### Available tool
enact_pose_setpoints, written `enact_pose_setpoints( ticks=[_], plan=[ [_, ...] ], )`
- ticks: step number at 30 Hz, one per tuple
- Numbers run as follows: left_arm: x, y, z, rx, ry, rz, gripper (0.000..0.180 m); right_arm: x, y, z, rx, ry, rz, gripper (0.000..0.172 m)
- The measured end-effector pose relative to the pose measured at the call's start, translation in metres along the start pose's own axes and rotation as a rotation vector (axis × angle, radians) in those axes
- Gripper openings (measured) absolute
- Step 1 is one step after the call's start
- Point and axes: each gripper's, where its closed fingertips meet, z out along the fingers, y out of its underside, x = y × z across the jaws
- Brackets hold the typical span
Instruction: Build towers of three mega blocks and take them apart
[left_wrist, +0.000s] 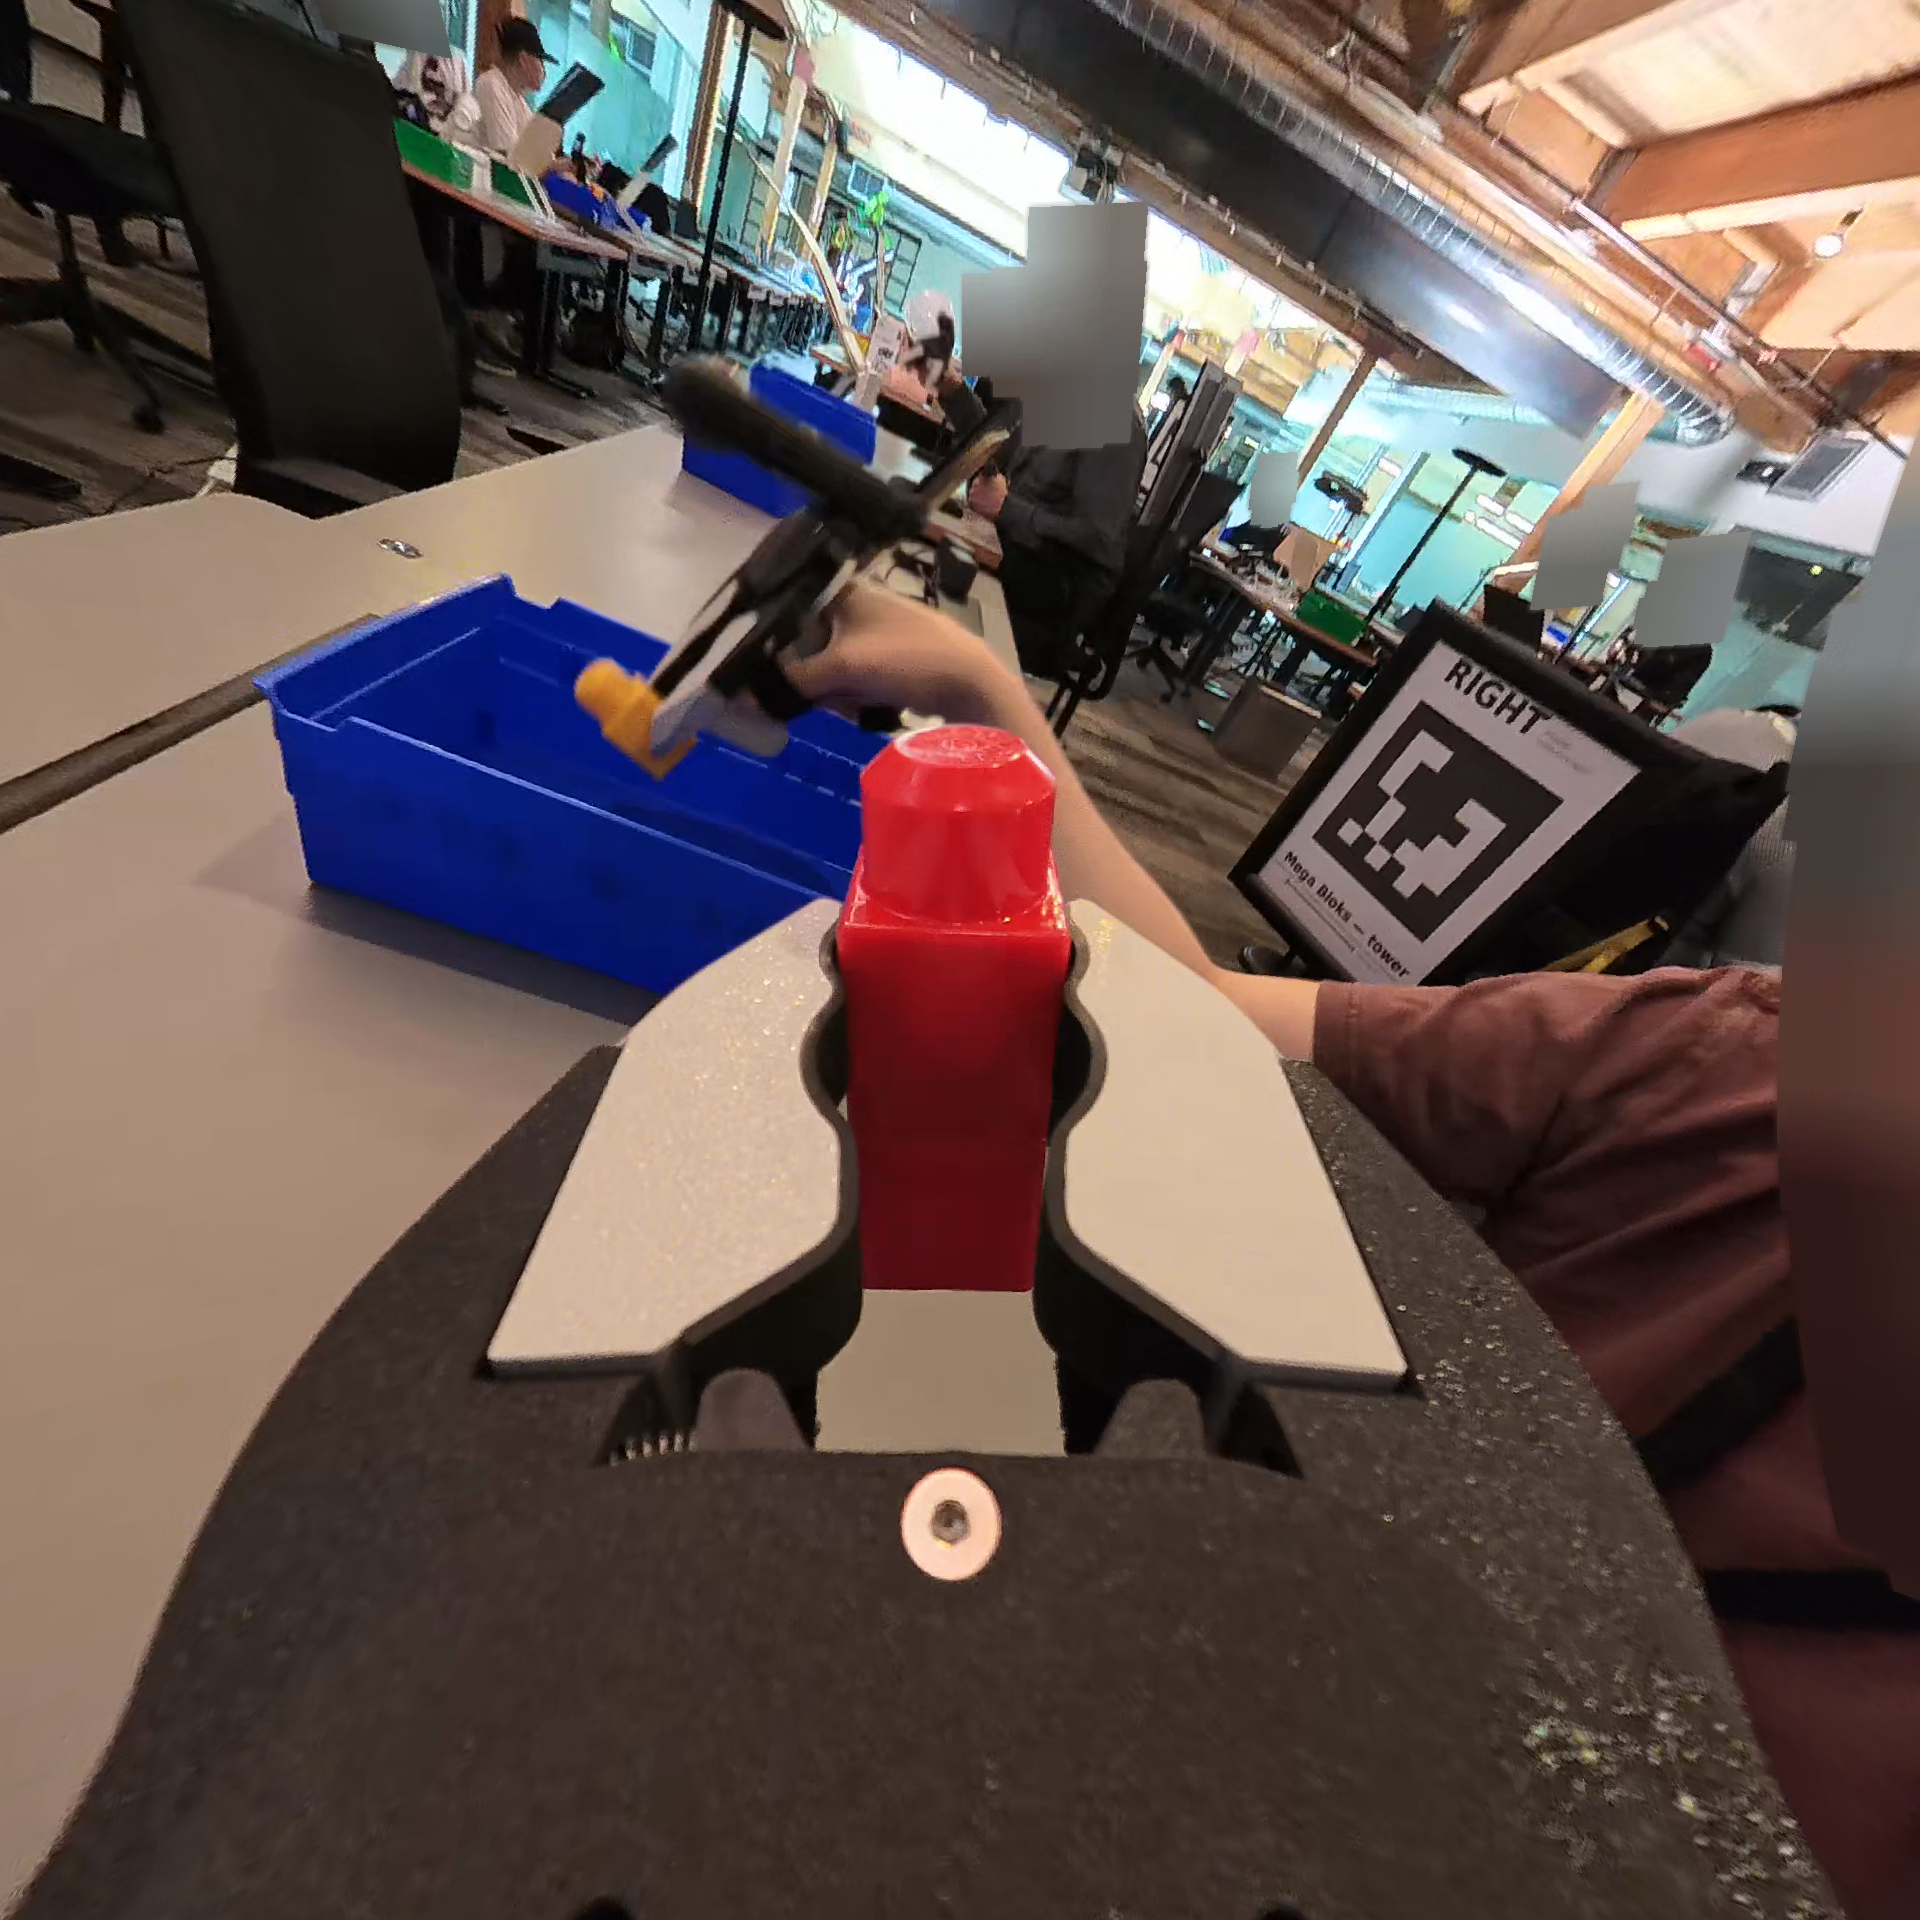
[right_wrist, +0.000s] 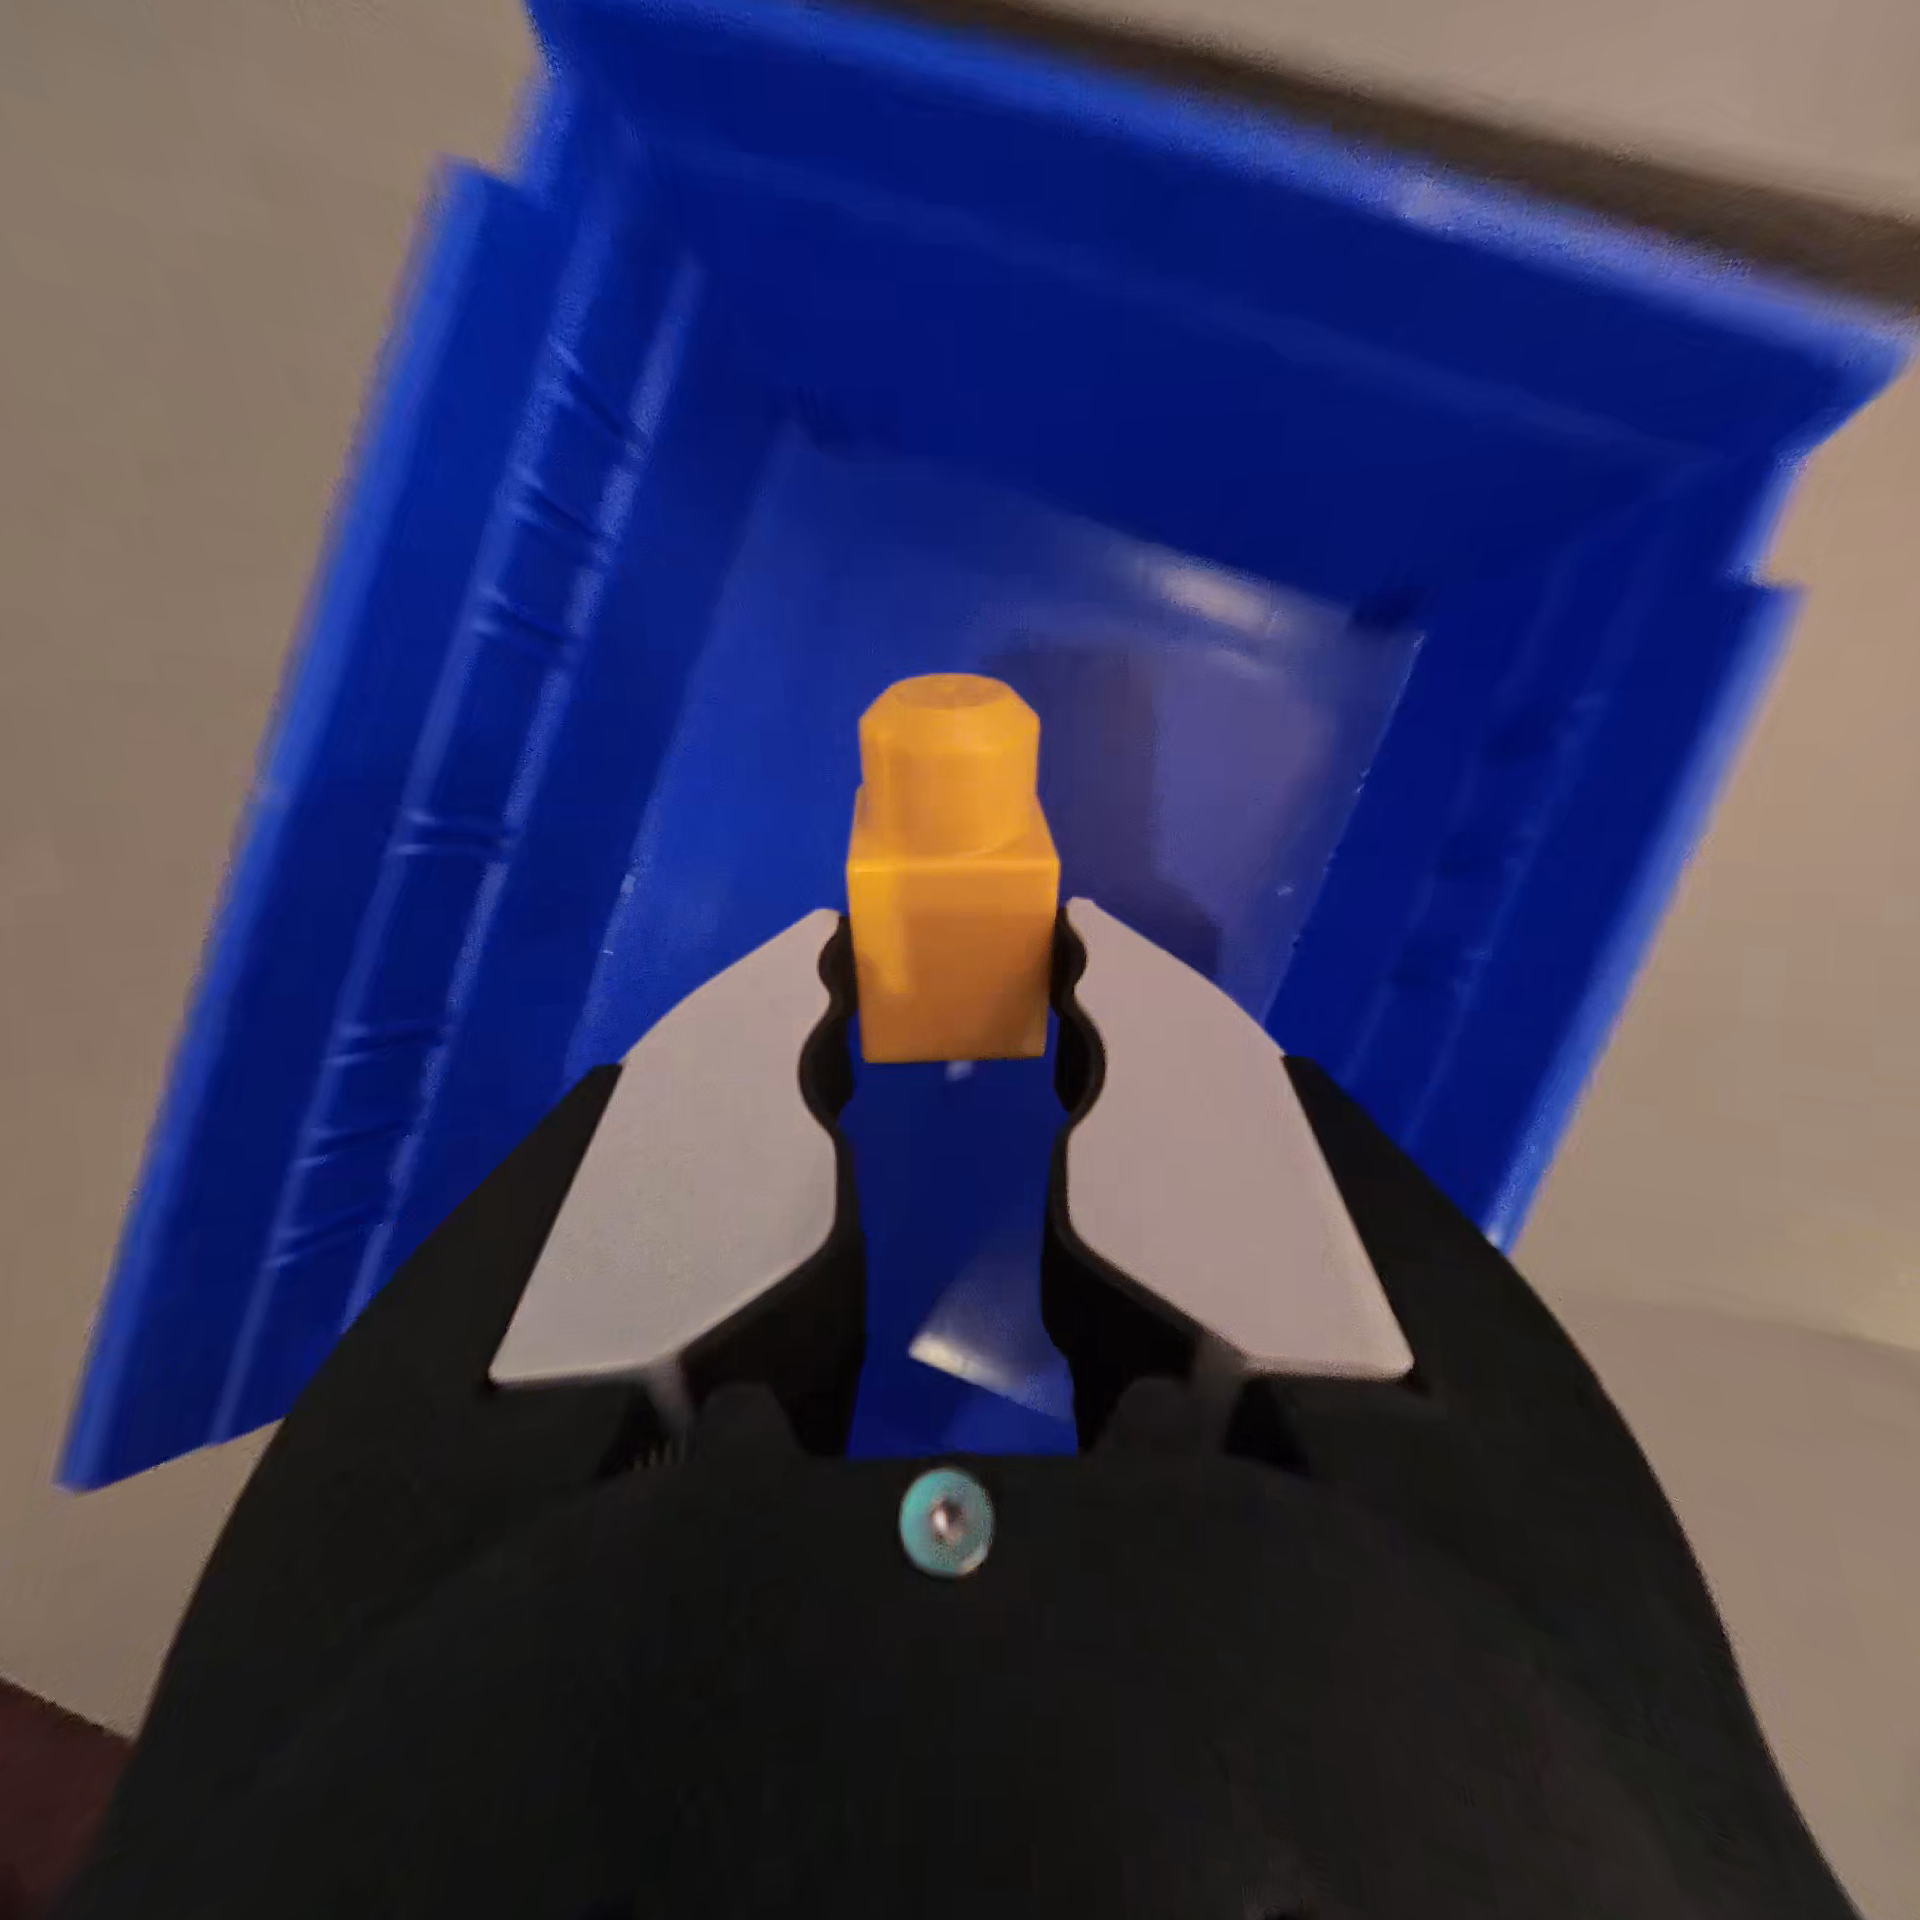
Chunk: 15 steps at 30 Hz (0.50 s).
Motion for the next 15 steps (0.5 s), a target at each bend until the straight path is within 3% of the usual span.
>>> enact_pose_setpoints(
  ticks=[5,7,10,12,13,15],
  plan=[
    [-0.005,-0.004,-0.006,0.023,-0.018,-0.019,0.036,0.011,0.016,0.051,-0.145,0.032,0.009,0.038],
    [-0.006,-0.006,-0.008,0.037,-0.028,-0.017,0.036,0.013,0.009,0.049,-0.135,0.090,-0.009,0.045],
    [-0.008,-0.013,-0.011,0.083,-0.042,-0.010,0.036,-0.001,-0.029,0.017,0.032,0.169,-0.061,0.060],
    [-0.009,-0.017,-0.014,0.115,-0.055,0.002,0.036,-0.046,-0.069,-0.016,0.242,0.116,-0.155,0.066],
    [-0.009,-0.020,-0.015,0.128,-0.061,0.012,0.036,-0.087,-0.088,-0.034,0.365,0.010,-0.226,0.068],
    [-0.008,-0.024,-0.018,0.158,-0.068,0.032,0.036,-0.196,-0.106,-0.075,0.604,-0.364,-0.388,0.070]
  ],
)
